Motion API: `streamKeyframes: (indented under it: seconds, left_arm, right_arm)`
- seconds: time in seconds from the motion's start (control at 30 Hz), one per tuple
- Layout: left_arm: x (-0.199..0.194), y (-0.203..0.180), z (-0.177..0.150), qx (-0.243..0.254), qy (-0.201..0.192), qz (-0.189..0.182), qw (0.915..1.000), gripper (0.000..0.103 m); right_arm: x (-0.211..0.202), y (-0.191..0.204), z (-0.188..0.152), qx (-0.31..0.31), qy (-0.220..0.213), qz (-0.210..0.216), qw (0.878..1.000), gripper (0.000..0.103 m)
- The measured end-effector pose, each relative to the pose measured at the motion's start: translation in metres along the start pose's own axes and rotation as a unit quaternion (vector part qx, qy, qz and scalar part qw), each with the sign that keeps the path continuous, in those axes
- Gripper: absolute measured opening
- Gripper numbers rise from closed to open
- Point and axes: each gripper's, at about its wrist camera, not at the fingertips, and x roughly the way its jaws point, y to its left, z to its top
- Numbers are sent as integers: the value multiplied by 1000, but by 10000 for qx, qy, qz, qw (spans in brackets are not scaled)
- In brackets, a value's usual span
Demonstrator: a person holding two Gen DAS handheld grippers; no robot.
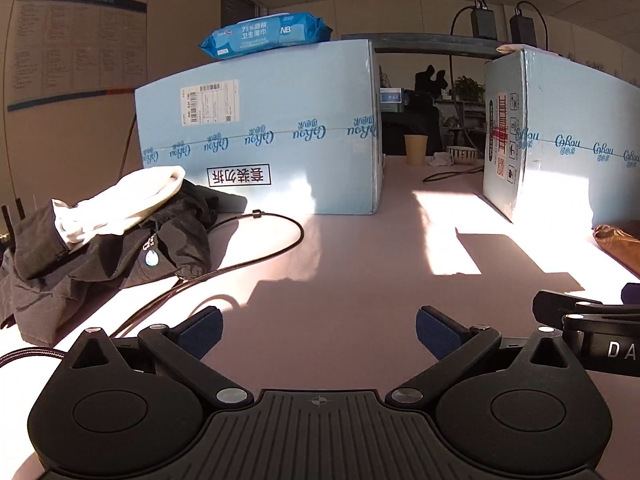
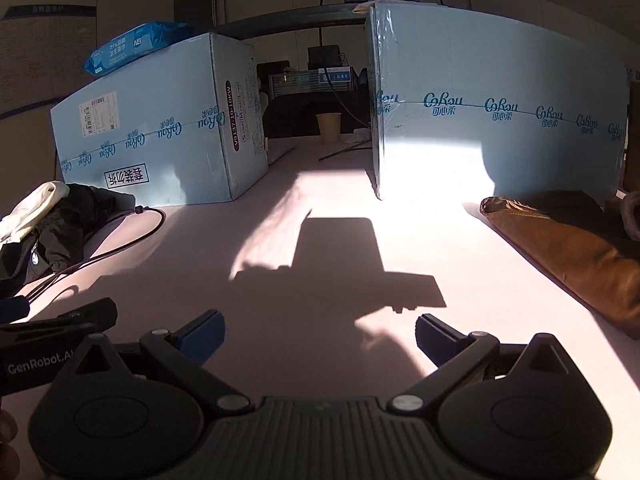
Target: Fold clothes
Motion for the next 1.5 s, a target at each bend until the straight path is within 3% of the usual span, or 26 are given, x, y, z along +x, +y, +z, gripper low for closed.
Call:
streamKeyframes:
  seconds: [0.17,0.3,0.53,0.73,0.8,0.93,1.0,1.1,1.17,1.27,1.4,1.5]
  left_arm:
    - [-1,77,13,-930,-95,298,9952,103]
    - [-1,134,30,-993,-384,912,9901,103]
    - [16,232,51,-1367,-276,828,9868,103]
    - [37,255,54,-970,-420,1372,9849,103]
    - [47,262,53,-1066,-404,1419,9833,103]
    - [58,273,54,-1356,-466,1317,9809,103]
    - [58,273,58,-1345,-460,1435,9794,103]
    - [69,278,68,-1256,-89,1696,9774,103]
    - [81,287,74,-1424,354,1571,9766,103]
    - [91,295,76,-1549,683,1453,9748,103]
    - [102,291,77,-1116,1045,1497,9768,103]
    - [109,299,76,-1258,1337,1222,9754,103]
  right_arm:
    - [21,53,29,-485,-256,939,9941,103]
    - [42,94,52,-506,-346,1635,9846,103]
    - [80,153,94,-197,-370,2389,9701,103]
    - [115,202,104,-657,-440,2200,9723,103]
    - [126,213,103,-809,-557,2139,9719,103]
    - [156,221,104,-769,-304,2682,9598,102]
    - [167,218,107,-580,-125,3080,9495,102]
    - [172,225,120,-535,-37,3298,9425,102]
    - [169,236,129,-684,-16,3263,9428,102]
    - [176,250,144,-718,374,2878,9543,100]
    - [196,252,153,-430,911,2873,9525,99]
    - [210,256,154,-494,1090,2874,9503,95]
